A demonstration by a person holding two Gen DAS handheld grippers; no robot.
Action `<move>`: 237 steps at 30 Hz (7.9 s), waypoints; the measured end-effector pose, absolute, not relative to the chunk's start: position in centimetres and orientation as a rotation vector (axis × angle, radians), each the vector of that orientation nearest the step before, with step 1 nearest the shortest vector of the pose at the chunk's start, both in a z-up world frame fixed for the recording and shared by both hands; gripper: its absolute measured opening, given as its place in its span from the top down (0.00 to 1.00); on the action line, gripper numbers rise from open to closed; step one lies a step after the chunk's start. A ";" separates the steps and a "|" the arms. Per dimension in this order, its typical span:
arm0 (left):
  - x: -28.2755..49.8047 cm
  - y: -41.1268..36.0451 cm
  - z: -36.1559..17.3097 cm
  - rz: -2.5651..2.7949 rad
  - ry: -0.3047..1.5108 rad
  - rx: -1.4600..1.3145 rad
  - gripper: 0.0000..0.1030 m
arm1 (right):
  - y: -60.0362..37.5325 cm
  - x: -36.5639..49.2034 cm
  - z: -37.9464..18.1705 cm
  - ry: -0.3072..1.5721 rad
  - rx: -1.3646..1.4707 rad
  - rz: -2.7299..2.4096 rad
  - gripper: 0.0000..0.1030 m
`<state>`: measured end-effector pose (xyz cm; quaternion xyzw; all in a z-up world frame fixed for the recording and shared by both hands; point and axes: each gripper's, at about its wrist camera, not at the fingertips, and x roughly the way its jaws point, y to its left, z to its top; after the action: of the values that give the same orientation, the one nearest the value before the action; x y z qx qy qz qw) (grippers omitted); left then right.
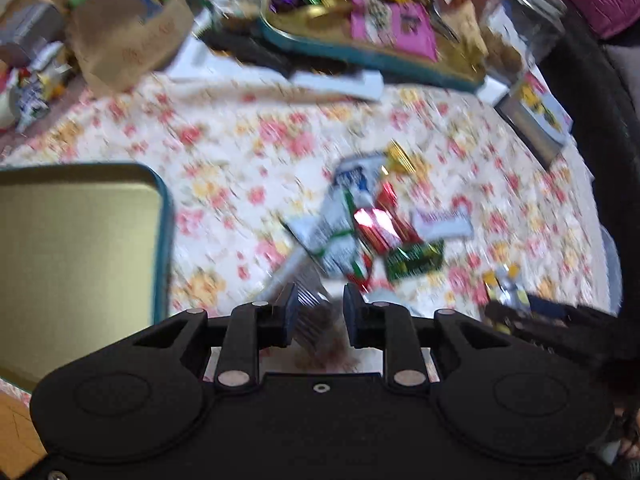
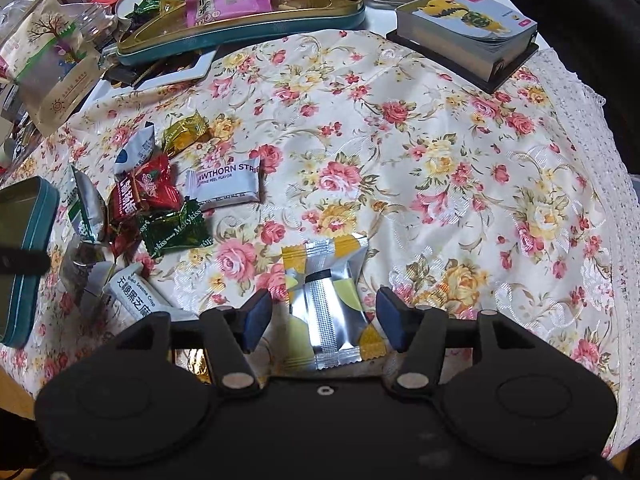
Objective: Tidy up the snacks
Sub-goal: 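Close left gripper on brown-candy packet while right gripper closes on silver-yellow packet, then lift the brown-candy packet with left gripper while right gripper lifts silver-yellow packet, then carry both held packets over the gold tin tray with both grippers, then open both grippers to drop the packets into the gold tray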
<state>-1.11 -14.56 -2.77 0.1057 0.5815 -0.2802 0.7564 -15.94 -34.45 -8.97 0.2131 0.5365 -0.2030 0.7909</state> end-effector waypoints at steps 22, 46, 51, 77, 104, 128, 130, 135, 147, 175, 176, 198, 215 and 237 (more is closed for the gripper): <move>-0.5 -11.4 -7.6 -0.265 1.494 -0.221 0.68 | -34.0 -15.7 -9.2 1.155 0.472 -0.444 0.30; 0.0 -12.0 -7.8 -0.190 1.414 -0.228 0.65 | -33.7 -15.7 -9.3 1.153 0.422 -0.427 0.28; 0.8 -12.2 -8.5 -0.161 1.418 -0.216 0.52 | -33.7 -15.7 -9.3 1.152 0.425 -0.431 0.28; -0.8 -16.5 -9.2 -0.356 1.547 0.169 0.56 | -32.8 -16.3 -9.2 1.139 0.333 -0.392 0.38; 0.5 -10.6 -2.0 -0.357 1.261 0.269 0.56 | -33.7 -13.9 -5.4 1.152 0.552 -0.503 0.40; -0.3 -13.0 -3.4 -0.397 1.305 0.312 0.56 | -30.5 -16.2 -9.4 1.223 0.322 -0.502 0.31; -0.3 -13.0 -3.5 -0.397 1.303 0.315 0.56 | -30.5 -16.1 -9.6 1.230 0.315 -0.496 0.27; -0.2 -12.8 -3.4 -0.389 1.300 0.319 0.56 | -30.7 -15.7 -9.6 1.251 0.340 -0.493 0.30; 0.8 -10.4 -1.2 -0.364 1.256 0.263 0.56 | -31.0 -14.8 -6.7 1.221 0.422 -0.479 0.66; 12.3 6.6 0.9 -0.071 1.326 0.197 0.55 | -14.5 -2.5 2.5 0.986 0.524 0.046 0.66; 12.6 7.2 0.9 -0.073 1.329 0.174 0.55 | -14.2 -2.3 2.3 0.993 0.530 0.055 0.65; 12.7 7.1 0.8 -0.084 1.302 0.143 0.52 | -9.1 -1.0 1.2 1.022 0.452 0.162 0.62; 12.5 6.7 0.0 -0.094 1.361 0.128 0.52 | -10.2 -0.9 0.7 1.053 0.474 0.112 0.62; 5.2 -4.2 1.5 -0.226 1.133 0.151 0.52 | -19.3 -4.2 -0.4 1.060 0.474 -0.132 0.61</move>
<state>5.15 -4.19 1.47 0.0712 0.5352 -0.1068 0.8349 -4.22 -19.31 -0.40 0.2236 0.5002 -0.0622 0.8342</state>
